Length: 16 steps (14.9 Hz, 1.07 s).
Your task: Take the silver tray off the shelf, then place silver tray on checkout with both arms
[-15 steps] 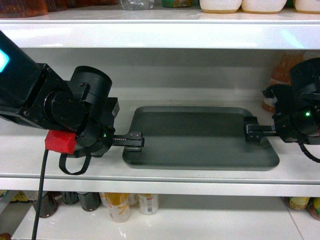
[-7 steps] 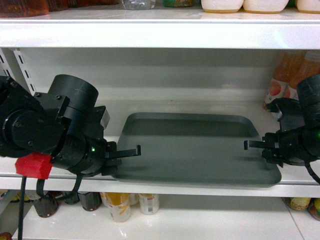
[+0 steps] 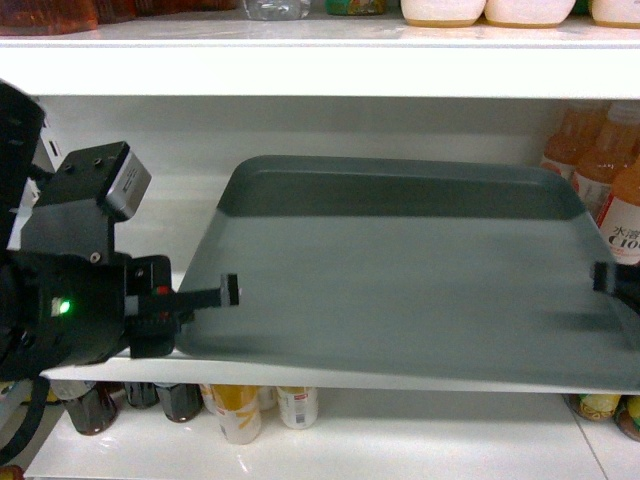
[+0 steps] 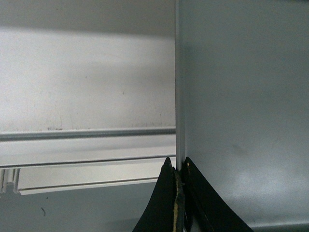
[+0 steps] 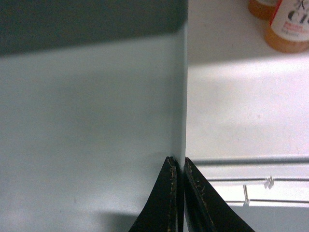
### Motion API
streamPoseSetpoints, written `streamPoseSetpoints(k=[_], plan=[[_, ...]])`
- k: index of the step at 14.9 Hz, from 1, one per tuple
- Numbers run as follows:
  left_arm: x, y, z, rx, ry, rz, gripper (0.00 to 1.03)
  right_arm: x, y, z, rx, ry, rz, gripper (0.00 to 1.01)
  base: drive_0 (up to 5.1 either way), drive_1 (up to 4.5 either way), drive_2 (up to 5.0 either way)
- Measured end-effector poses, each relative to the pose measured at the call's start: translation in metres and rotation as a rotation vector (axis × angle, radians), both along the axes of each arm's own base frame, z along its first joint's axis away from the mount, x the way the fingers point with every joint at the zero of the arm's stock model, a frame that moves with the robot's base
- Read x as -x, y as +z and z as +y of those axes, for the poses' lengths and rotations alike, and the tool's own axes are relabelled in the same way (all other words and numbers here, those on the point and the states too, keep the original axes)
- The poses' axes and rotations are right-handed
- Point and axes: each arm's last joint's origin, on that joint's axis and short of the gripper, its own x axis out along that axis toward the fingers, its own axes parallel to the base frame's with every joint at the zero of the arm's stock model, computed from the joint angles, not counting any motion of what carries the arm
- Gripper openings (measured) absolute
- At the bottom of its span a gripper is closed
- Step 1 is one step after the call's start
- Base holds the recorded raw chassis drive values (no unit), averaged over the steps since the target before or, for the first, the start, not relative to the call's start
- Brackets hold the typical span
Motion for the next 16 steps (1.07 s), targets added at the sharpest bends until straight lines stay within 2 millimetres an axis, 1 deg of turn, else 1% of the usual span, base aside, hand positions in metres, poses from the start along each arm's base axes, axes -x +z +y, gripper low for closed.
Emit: streamPoseSetpoints(k=[1,6,16], plan=[[0.0073,-0.0016,0.0012,-0.010,-0.003,0.008,0.02,0.0079,-0.0016,0.0008,-0.001,0.003,0.011,0.03,0.0,0.00,0.0],[0.0075,-0.0017,0.0012,-0.010,-0.003,0.002,0.02,0.0087,-0.0017,0.0009,-0.007,0.002,0.009,0.03,0.0,0.00,0.0],[0.0067,-0.0009,0.0011,-0.011,-0.001,-0.001,0.02,0.0077,-0.0009,0.0010,-0.008,0.003,0.006,0.03,0.0,-4.31,4.4]])
